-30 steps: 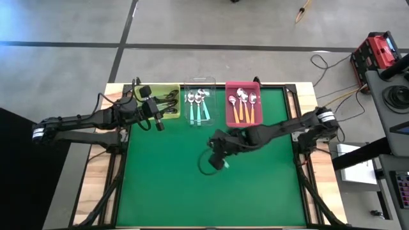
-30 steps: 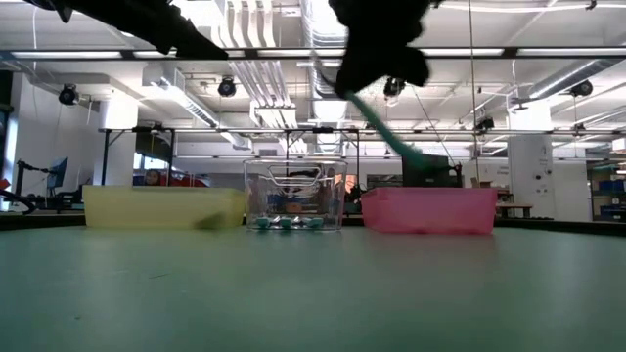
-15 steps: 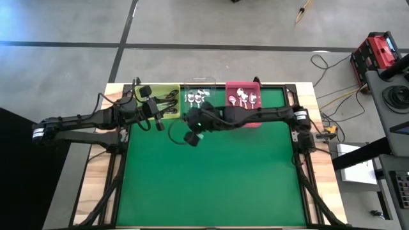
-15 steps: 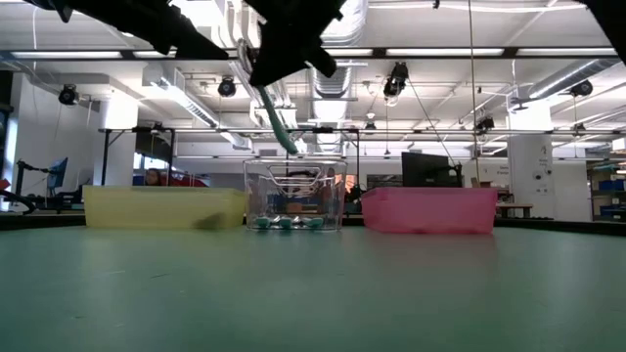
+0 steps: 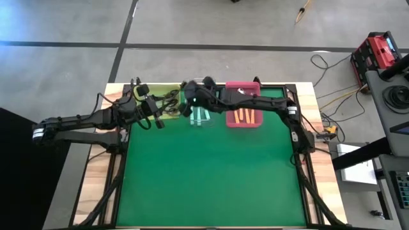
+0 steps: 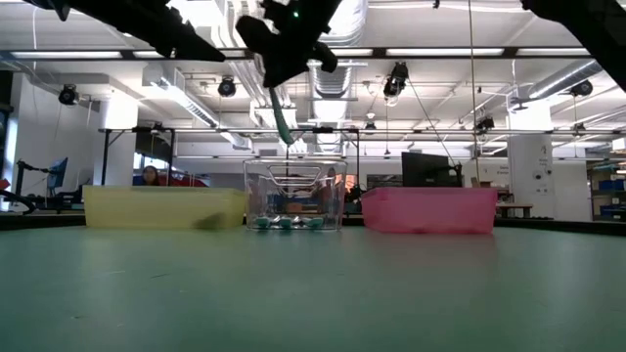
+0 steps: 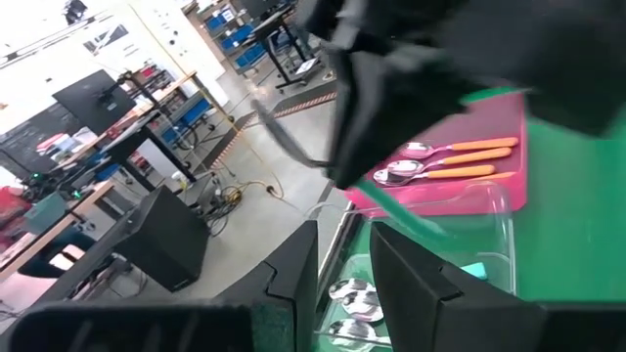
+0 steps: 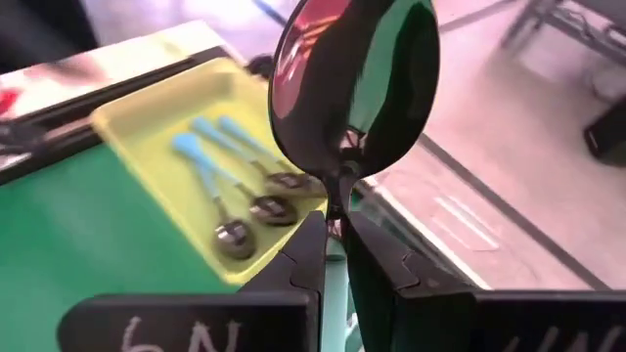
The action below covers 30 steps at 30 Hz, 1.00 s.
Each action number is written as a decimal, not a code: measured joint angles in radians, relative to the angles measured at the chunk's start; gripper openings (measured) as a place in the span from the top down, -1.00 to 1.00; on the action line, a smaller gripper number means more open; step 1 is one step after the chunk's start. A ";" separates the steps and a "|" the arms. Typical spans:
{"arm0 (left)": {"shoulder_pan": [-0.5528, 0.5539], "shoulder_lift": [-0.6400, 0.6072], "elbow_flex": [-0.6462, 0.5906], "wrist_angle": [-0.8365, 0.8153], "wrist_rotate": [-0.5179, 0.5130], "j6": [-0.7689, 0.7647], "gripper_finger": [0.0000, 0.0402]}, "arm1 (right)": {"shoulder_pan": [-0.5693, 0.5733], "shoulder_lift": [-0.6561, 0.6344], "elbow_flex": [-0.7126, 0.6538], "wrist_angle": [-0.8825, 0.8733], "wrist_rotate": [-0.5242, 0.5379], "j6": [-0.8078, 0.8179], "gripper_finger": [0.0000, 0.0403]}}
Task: Sort silverware by color (type)
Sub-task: Put the green spoon into the transparent bin
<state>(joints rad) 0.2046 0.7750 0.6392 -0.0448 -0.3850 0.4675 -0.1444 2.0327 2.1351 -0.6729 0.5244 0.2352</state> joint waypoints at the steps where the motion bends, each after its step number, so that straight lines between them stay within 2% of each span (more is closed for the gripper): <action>1: 0.000 0.000 0.000 0.000 -0.001 0.000 0.61 | -0.015 0.000 0.001 0.002 0.000 0.004 0.91; 4: 0.000 0.000 0.000 0.000 -0.001 0.000 0.61 | -0.065 0.000 -0.003 0.000 -0.017 0.054 0.91; 11: 0.000 -0.001 0.000 0.000 -0.001 0.000 0.61 | -0.166 0.017 -0.008 -0.004 -0.161 0.137 0.91; 14: 0.000 -0.001 0.000 0.000 -0.001 0.005 0.61 | -0.193 0.035 -0.008 -0.012 -0.192 0.158 0.91; 30: 0.000 0.001 0.000 -0.001 -0.001 0.014 0.61 | -0.246 0.156 -0.010 -0.122 -0.196 0.239 0.90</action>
<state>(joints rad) 0.2045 0.7757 0.6392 -0.0456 -0.3859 0.4812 -0.3900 2.1882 2.1250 -0.7951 0.3287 0.4738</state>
